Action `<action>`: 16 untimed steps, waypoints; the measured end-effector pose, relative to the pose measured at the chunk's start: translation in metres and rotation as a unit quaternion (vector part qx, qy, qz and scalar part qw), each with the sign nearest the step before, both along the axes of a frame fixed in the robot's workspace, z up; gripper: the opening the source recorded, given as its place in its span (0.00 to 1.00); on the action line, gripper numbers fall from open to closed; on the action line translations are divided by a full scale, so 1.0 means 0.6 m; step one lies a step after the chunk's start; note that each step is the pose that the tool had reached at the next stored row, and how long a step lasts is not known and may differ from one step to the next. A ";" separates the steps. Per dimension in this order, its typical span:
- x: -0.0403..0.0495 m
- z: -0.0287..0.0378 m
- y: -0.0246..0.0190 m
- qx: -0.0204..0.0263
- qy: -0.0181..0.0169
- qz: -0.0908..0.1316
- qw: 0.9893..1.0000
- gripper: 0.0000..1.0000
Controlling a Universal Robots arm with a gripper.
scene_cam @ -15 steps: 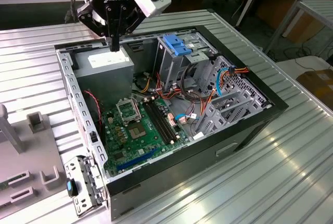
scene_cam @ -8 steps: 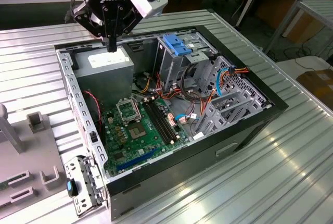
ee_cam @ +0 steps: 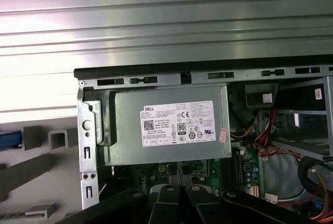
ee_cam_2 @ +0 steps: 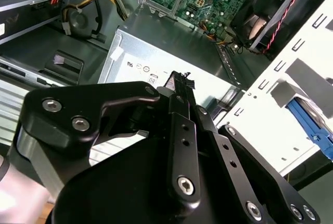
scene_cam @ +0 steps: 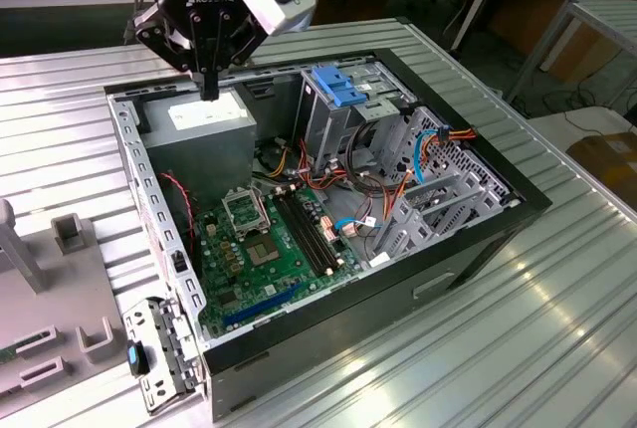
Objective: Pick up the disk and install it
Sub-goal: 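Reach for the disk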
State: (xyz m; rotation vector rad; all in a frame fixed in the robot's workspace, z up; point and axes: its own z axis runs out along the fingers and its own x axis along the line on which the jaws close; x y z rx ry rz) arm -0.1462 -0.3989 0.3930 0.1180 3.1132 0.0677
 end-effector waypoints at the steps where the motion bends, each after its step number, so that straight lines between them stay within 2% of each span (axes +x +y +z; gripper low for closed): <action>1: -0.001 0.000 0.0000 0.000 0.000 0.000 1.000 0.11; 16: -0.028 0.000 0.0000 0.000 0.000 0.000 1.000 0.11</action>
